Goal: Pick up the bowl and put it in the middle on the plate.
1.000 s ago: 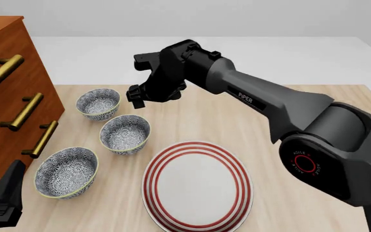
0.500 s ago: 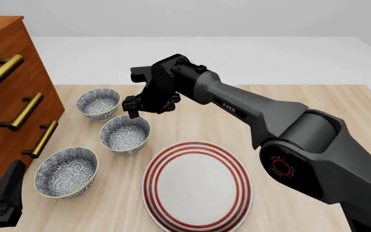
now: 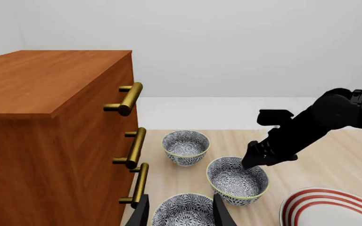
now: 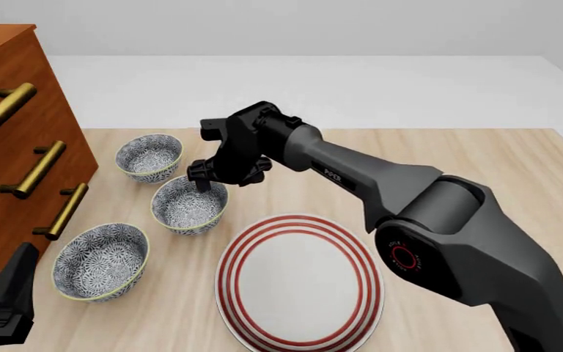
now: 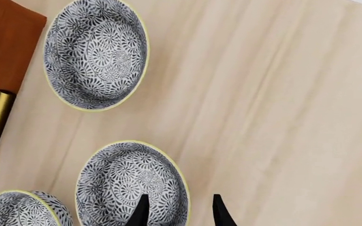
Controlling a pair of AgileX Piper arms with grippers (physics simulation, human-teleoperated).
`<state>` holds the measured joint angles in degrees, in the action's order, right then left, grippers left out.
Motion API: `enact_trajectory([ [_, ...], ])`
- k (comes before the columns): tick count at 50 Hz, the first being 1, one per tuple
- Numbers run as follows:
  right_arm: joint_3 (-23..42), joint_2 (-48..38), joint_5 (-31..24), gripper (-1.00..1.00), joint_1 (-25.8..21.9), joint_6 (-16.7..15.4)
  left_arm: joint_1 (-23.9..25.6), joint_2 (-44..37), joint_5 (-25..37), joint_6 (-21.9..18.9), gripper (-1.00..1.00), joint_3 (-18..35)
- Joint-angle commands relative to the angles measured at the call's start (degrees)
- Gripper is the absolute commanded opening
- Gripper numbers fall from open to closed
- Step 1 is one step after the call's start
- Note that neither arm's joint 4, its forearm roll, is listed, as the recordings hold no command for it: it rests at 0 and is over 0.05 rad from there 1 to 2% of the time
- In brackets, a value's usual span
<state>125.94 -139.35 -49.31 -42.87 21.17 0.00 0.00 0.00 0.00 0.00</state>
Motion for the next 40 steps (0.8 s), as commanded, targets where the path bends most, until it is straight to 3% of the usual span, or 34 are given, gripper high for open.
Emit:
enact_trajectory([
  [1,-1.5,-1.1,1.3,1.0,-0.4,0.8,0.0,0.0,0.0,0.0,1.0,0.0],
  [37,-6.4,-0.9,4.3,1.0,-0.7,0.2,0.0,0.0,0.0,0.0,1.0,0.0],
  [38,-6.6,-0.6,4.5,-1.0,-0.2,-0.3,0.0,0.0,0.0,0.0,1.0,0.0],
  [40,-7.3,0.0,4.8,-1.0,-0.6,-0.5,0.0,0.0,0.0,0.0,1.0,0.0],
])
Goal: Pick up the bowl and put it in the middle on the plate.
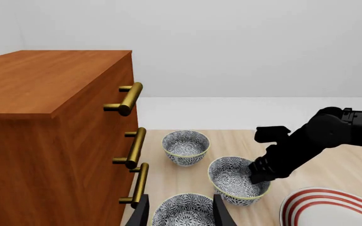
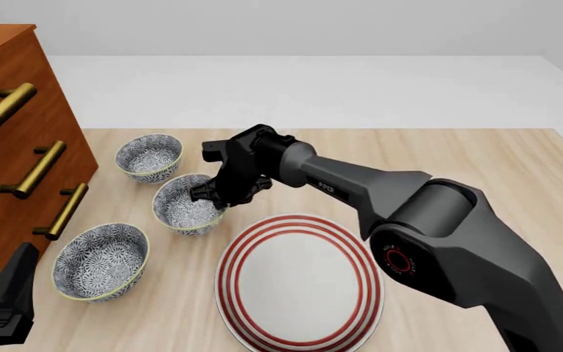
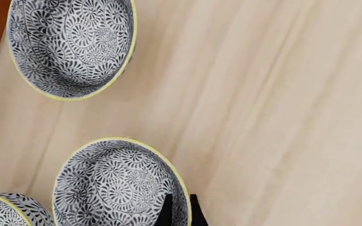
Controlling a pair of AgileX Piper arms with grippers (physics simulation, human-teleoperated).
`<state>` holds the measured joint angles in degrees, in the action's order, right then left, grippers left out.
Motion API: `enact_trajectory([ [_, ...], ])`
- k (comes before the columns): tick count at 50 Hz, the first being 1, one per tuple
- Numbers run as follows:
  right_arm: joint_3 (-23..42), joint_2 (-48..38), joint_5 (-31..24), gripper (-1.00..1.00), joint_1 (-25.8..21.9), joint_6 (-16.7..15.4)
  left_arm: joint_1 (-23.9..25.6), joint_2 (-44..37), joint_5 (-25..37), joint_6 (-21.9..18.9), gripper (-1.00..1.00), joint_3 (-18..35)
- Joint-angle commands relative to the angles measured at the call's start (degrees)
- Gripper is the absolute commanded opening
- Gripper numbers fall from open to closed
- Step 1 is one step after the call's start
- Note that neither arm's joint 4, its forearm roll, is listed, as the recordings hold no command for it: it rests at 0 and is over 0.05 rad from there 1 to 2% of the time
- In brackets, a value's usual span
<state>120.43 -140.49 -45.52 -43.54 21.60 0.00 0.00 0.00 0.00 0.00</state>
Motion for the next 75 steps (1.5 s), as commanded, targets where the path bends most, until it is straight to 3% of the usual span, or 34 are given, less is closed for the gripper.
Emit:
enact_trajectory([
  [1,-2.1,1.4,1.2,-1.0,-0.1,-0.6,0.0,0.0,0.0,0.0,1.0,0.0],
  [18,-2.8,2.2,1.9,-1.0,-0.6,-0.9,0.0,0.0,0.0,0.0,1.0,0.0],
  [31,-8.8,11.2,4.0,-1.0,3.1,-1.7,0.0,0.0,0.0,0.0,1.0,0.0],
  [38,-17.5,20.6,6.8,-1.0,3.0,-1.5,0.0,0.0,0.0,0.0,1.0,0.0],
  [43,-25.7,29.6,9.8,-1.0,2.8,0.5,0.0,0.0,0.0,0.0,1.0,0.0],
  [51,-37.4,41.6,12.5,-1.0,3.9,-0.4,0.0,0.0,0.0,0.0,1.0,0.0],
  [52,-38.8,43.2,12.8,-1.0,5.1,-1.9,0.0,0.0,0.0,0.0,1.0,0.0],
  [62,-50.9,51.8,15.2,-1.0,8.3,-4.1,0.0,0.0,0.0,0.0,1.0,0.0],
  [65,-54.3,53.4,16.0,-1.0,8.4,-3.4,0.0,0.0,0.0,0.0,1.0,0.0],
  [75,-60.8,55.5,18.2,-1.0,10.0,-4.0,0.0,0.0,0.0,0.0,1.0,0.0],
])
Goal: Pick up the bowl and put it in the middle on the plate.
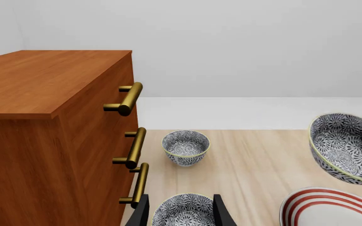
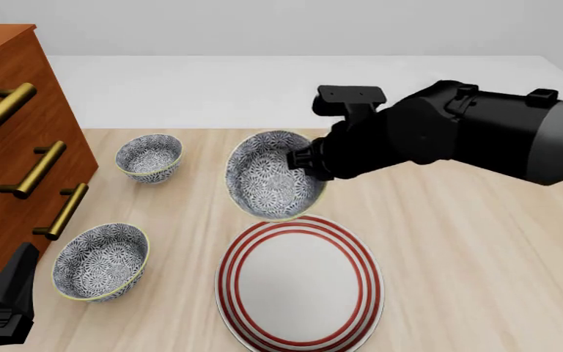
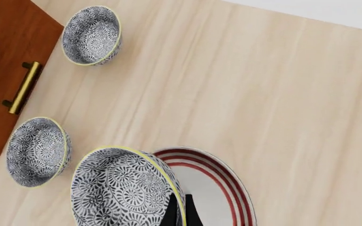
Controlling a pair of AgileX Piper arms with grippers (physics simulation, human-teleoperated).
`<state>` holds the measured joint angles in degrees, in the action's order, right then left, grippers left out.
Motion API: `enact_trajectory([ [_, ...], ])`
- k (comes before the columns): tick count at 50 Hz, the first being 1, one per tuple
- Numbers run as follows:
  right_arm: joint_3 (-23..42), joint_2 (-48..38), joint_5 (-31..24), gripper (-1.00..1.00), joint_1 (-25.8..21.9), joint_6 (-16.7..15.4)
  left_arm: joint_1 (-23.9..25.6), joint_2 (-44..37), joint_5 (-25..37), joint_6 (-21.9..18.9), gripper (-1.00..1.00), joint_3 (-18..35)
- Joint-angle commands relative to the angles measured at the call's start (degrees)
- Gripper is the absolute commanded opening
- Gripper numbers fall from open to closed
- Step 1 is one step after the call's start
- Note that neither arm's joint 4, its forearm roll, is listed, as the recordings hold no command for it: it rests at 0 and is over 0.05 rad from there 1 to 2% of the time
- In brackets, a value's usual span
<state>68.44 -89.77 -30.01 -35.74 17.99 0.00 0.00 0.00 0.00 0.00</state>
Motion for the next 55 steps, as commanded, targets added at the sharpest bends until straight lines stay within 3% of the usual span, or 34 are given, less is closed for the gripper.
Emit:
enact_trajectory([
  [1,-9.4,4.8,3.0,-1.0,2.4,-0.5,0.0,0.0,0.0,0.0,1.0,0.0],
  [29,-25.2,-0.9,14.7,-1.0,-1.9,6.5,0.0,0.0,0.0,0.0,1.0,0.0],
  [55,-26.9,-2.2,17.7,-1.0,-1.9,8.5,0.0,0.0,0.0,0.0,1.0,0.0],
])
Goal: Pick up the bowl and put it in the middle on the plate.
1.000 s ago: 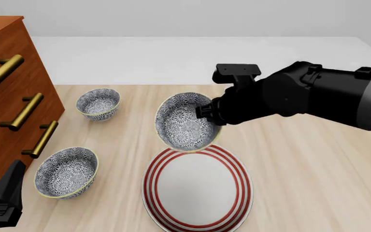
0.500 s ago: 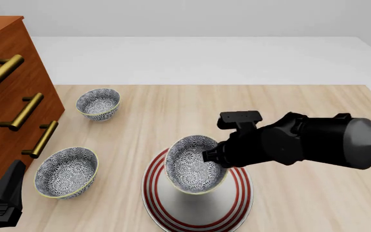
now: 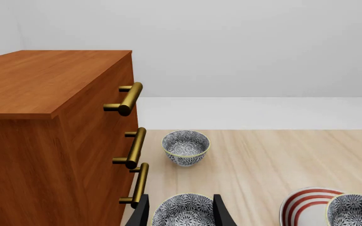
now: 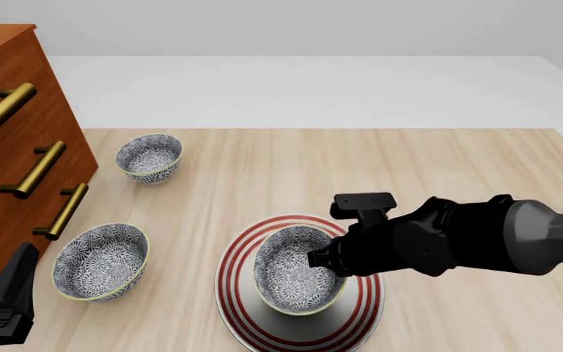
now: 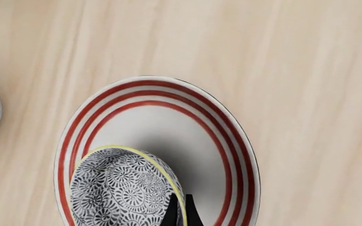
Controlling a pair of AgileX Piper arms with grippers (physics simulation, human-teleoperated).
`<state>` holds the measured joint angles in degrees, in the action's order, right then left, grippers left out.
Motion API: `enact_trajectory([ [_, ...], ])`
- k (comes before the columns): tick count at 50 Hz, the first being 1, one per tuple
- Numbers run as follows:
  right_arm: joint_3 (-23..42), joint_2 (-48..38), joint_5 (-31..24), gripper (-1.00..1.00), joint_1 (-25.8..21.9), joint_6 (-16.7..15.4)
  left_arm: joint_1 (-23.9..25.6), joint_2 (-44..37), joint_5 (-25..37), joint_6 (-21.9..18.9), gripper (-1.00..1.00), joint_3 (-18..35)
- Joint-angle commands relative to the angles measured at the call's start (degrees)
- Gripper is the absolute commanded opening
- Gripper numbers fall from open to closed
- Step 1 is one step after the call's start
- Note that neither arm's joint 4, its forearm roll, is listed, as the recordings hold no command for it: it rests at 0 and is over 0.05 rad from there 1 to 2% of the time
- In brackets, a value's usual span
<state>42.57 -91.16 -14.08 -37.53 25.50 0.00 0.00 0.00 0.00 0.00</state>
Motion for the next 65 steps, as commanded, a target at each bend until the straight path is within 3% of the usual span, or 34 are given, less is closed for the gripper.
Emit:
enact_trajectory([
  [1,-1.2,-1.0,2.1,-1.0,-0.3,1.1,0.0,0.0,0.0,0.0,1.0,0.0],
  [20,-1.3,-3.0,4.1,-1.0,-1.8,2.0,0.0,0.0,0.0,0.0,1.0,0.0],
  [21,-1.4,-3.2,4.2,1.0,-1.7,2.1,0.0,0.0,0.0,0.0,1.0,0.0],
  [23,-1.6,-3.5,4.5,1.0,-2.7,3.3,0.0,0.0,0.0,0.0,1.0,0.0],
  [24,-1.4,-3.4,4.2,1.0,-1.2,2.1,0.0,0.0,0.0,0.0,1.0,0.0],
  [25,-1.6,-3.7,4.4,1.0,-1.6,3.1,0.0,0.0,0.0,0.0,1.0,0.0],
  [40,-1.3,0.0,2.2,1.0,1.0,1.1,0.0,0.0,0.0,0.0,1.0,0.0],
  [44,-0.2,4.7,-0.8,1.0,4.4,-2.3,0.0,0.0,0.0,0.0,1.0,0.0],
  [45,-0.1,5.2,-1.2,1.0,3.7,-1.5,0.0,0.0,0.0,0.0,1.0,0.0],
  [47,0.5,7.8,-2.7,1.0,5.4,-3.6,0.0,0.0,0.0,0.0,1.0,0.0],
  [53,2.3,14.0,-6.9,1.0,6.6,-5.4,0.0,0.0,0.0,0.0,1.0,0.0],
  [55,3.5,17.8,-9.2,1.0,7.1,-5.7,0.0,0.0,0.0,0.0,1.0,0.0],
  [59,6.8,25.9,-14.5,1.0,10.0,-9.7,0.0,0.0,0.0,0.0,1.0,0.0],
  [64,8.1,32.7,-18.5,1.0,12.3,-10.4,0.0,0.0,0.0,0.0,1.0,0.0],
  [65,8.6,35.2,-19.6,1.0,13.6,-12.4,0.0,0.0,0.0,0.0,1.0,0.0],
])
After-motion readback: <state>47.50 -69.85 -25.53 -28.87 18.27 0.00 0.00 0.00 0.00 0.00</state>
